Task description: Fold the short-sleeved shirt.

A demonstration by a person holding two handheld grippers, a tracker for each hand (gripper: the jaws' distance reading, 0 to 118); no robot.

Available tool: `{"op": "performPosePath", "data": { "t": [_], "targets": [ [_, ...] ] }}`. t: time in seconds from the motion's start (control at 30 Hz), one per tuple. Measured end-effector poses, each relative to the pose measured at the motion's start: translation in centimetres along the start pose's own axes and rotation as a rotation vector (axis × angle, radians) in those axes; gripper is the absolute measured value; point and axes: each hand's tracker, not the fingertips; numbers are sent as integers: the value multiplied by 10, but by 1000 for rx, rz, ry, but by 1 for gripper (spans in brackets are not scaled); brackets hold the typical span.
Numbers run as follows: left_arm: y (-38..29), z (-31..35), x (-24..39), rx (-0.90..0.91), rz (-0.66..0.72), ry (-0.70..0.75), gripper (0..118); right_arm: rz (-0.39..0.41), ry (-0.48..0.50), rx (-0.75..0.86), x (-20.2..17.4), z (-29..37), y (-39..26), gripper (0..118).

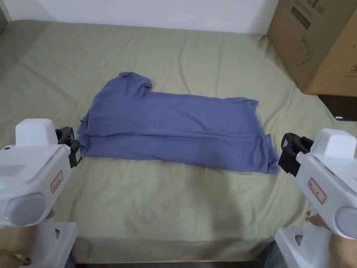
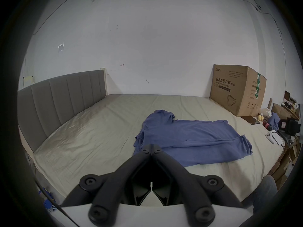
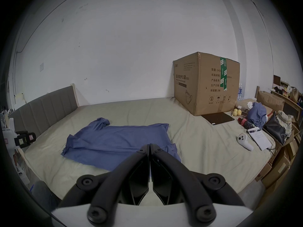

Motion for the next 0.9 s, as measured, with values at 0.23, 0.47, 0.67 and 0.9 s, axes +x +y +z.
{"op": "performPosePath", "data": {
  "t": [0.23,0.47,0.67,0.9],
  "targets": [
    [37,-55,-13,-74,29,21,0,4,2,-15,-8,-18,7,0],
    [51,-152,-32,-411,72,2,118,24,6,-80,-17,-43,4,0],
    [17,-239,-53,-699,76,36,118,-19,3,-156,-19,-65,-3,0],
    [-13,-255,-53,-700,92,121,71,-7,26,-172,-22,-77,-6,0]
  ]
}}
